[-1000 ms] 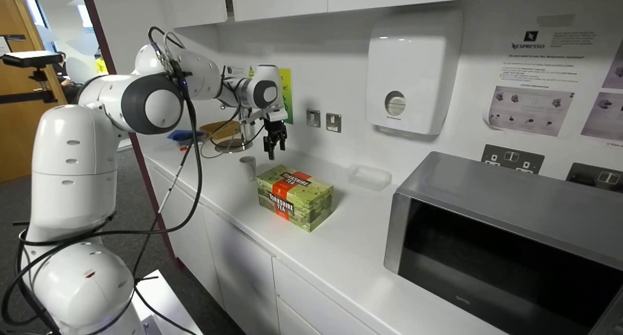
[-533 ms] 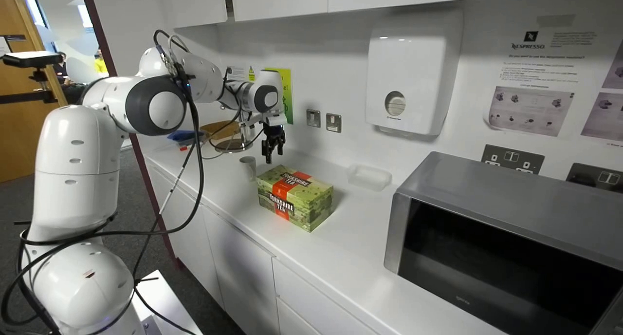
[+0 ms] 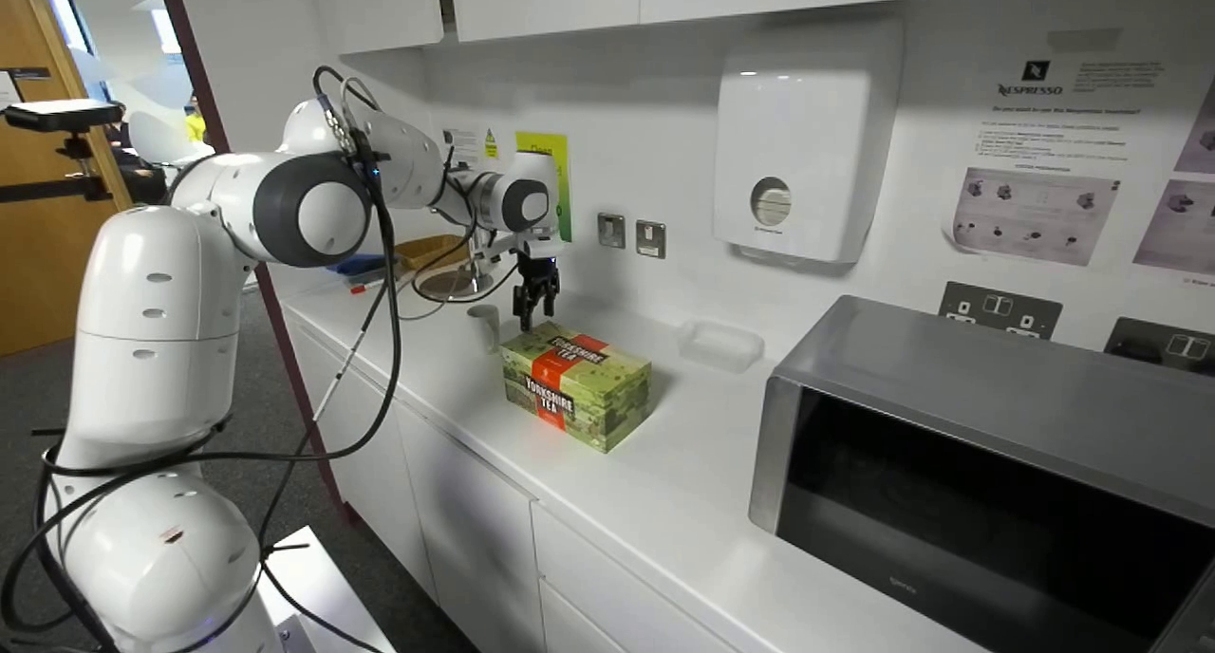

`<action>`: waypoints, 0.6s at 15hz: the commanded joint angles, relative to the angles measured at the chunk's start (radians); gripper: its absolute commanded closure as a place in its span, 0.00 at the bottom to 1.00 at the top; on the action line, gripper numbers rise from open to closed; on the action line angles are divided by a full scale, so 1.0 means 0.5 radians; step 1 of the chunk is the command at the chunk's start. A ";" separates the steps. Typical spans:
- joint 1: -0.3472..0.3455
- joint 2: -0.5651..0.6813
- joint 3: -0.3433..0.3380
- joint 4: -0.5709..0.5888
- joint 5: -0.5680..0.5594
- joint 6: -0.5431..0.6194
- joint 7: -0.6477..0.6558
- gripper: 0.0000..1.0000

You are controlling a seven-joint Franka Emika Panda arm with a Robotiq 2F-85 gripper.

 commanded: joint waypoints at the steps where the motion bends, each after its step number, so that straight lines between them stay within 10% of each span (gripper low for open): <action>1: -0.018 0.013 -0.004 -0.019 0.019 -0.028 -0.085 0.00; 9: -0.066 -0.036 -0.040 -0.104 0.062 0.006 -0.091 0.00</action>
